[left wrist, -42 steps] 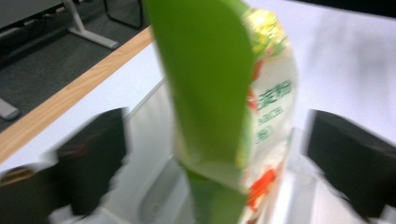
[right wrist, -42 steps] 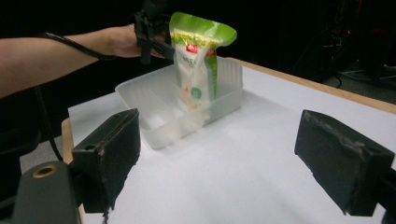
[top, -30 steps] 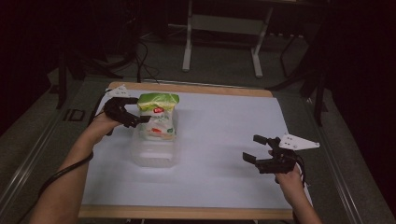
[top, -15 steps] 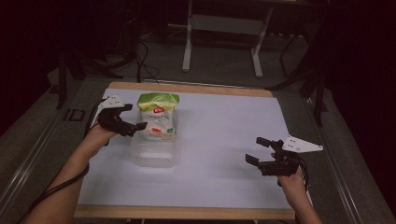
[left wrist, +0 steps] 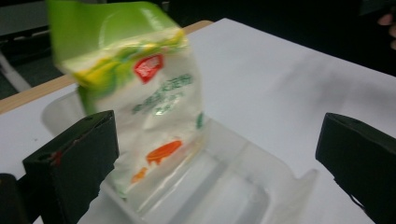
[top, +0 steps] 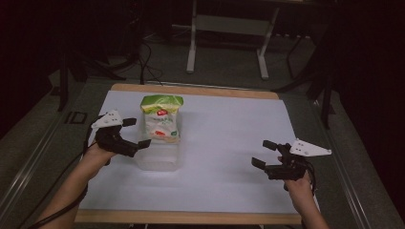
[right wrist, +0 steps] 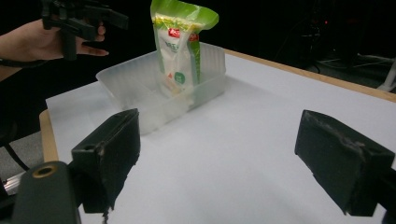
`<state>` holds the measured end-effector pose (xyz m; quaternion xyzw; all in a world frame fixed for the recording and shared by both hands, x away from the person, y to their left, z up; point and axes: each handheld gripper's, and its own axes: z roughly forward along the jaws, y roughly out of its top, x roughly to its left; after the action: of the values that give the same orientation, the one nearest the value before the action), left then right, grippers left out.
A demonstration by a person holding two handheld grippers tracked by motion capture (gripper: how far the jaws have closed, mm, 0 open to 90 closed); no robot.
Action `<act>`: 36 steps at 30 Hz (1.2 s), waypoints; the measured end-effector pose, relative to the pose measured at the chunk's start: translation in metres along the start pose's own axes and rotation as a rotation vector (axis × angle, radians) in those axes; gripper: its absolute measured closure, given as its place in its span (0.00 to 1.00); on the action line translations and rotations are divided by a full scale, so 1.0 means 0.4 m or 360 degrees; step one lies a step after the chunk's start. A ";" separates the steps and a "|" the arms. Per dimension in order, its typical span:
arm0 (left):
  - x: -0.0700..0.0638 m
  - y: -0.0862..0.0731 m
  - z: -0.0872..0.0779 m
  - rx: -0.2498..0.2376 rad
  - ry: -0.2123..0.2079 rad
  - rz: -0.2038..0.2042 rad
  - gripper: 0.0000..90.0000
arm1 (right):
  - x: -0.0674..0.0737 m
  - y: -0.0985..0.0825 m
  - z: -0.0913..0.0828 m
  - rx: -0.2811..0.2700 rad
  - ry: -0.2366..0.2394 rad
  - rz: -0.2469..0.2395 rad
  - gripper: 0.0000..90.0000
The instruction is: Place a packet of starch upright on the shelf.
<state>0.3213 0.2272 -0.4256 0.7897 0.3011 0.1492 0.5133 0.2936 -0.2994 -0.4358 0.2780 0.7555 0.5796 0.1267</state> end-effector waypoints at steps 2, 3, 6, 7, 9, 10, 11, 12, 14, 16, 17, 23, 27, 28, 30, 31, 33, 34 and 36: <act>-0.009 0.001 -0.001 0.0011 0.0023 -0.0001 0.00 | 0.001 0.000 0.001 0.0003 0.0000 -0.0004 0.16; -0.014 0.001 -0.001 0.0003 0.0010 -0.0005 0.00 | 0.001 0.000 0.001 0.0002 0.0001 -0.0004 0.16; -0.038 -0.005 0.002 -0.0002 -0.0024 -0.0006 0.00 | 0.004 -0.003 -0.001 0.0005 -0.0003 -0.0013 0.16; -0.047 -0.007 0.004 0.0007 -0.0038 -0.0005 0.00 | 0.004 -0.005 -0.002 0.0005 -0.0003 -0.0011 0.16; -0.068 -0.011 0.007 0.0003 -0.0058 0.0020 0.00 | 0.003 -0.008 -0.004 0.0007 -0.0008 -0.0011 0.16; -0.079 -0.013 0.008 0.0001 -0.0074 0.0026 0.00 | 0.002 -0.009 -0.006 0.0003 -0.0011 -0.0008 0.16; -0.090 -0.016 0.010 -0.0005 -0.0095 0.0028 0.00 | 0.002 -0.010 -0.007 0.0001 -0.0012 -0.0005 0.16; -0.101 -0.018 0.012 -0.0005 -0.0103 0.0032 0.00 | 0.001 -0.010 -0.009 0.0001 -0.0013 -0.0003 0.16; -0.122 -0.022 0.017 -0.0004 -0.0122 0.0048 0.00 | 0.002 -0.013 -0.009 0.0002 -0.0015 -0.0006 0.16; -0.131 -0.024 0.020 -0.0007 -0.0142 0.0053 0.00 | 0.002 -0.014 -0.009 0.0003 -0.0013 -0.0006 0.16; -0.149 -0.026 0.025 -0.0005 -0.0160 0.0073 0.00 | 0.003 -0.015 -0.008 0.0005 -0.0011 -0.0003 0.16; -0.199 -0.035 0.046 -0.0027 -0.0240 0.0091 0.00 | 0.007 -0.024 -0.003 0.0026 -0.0009 -0.0015 0.16; -0.232 -0.043 0.068 -0.0022 -0.0298 0.0103 0.00 | 0.009 -0.031 0.003 0.0038 0.0000 -0.0017 0.16; -0.240 -0.046 0.075 -0.0017 -0.0319 0.0105 0.00 | 0.010 -0.033 0.006 0.0044 0.0004 -0.0022 0.16; -0.257 -0.056 0.092 -0.0002 -0.0345 0.0124 0.00 | 0.012 -0.038 0.011 0.0062 0.0005 -0.0030 0.16; -0.264 -0.062 0.101 0.0004 -0.0351 0.0138 0.00 | 0.013 -0.040 0.013 0.0072 0.0003 -0.0035 0.16; -0.272 -0.074 0.118 0.0011 -0.0373 0.0150 0.00 | 0.013 -0.045 0.017 0.0081 0.0009 -0.0034 0.16; -0.273 -0.082 0.129 0.0013 -0.0387 0.0131 0.00 | 0.014 -0.046 0.019 0.0084 0.0011 -0.0031 0.16; -0.275 -0.094 0.145 0.0017 -0.0399 0.0120 0.00 | 0.015 -0.050 0.023 0.0093 0.0011 -0.0039 0.16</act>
<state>0.2555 0.1272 -0.4761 0.8157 0.2053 0.0669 0.5366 0.2881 -0.2923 -0.4566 0.2703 0.7759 0.5566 0.1229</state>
